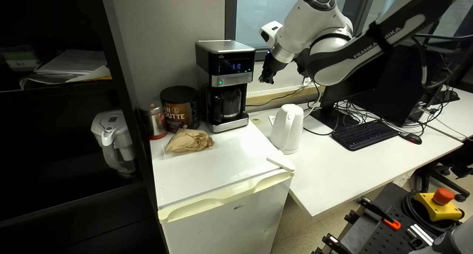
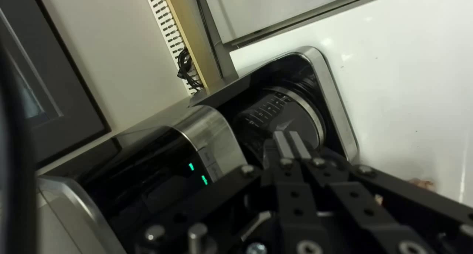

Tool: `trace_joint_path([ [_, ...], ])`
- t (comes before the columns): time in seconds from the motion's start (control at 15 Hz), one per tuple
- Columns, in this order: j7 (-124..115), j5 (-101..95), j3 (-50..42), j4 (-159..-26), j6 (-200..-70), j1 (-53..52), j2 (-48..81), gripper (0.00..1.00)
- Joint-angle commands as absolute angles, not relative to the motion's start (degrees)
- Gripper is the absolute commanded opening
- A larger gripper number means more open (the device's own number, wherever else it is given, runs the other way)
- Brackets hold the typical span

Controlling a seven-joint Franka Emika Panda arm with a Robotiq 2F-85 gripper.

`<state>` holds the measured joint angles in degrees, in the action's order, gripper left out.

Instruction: Press a button on the coffeemaker.

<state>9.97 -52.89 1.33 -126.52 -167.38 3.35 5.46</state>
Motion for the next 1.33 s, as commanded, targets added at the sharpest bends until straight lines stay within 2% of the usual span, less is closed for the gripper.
trace_joint_path([
  [0.0, 8.1, -54.9, 0.9, -120.0, -170.4, 3.1, 11.6, 0.02],
  [0.73, 8.7, -54.5, 0.7, -111.2, -173.8, 1.9, 19.2, 0.02],
  [1.27, 9.4, -54.5, 1.0, -112.3, -173.9, 2.1, 18.5, 0.02],
])
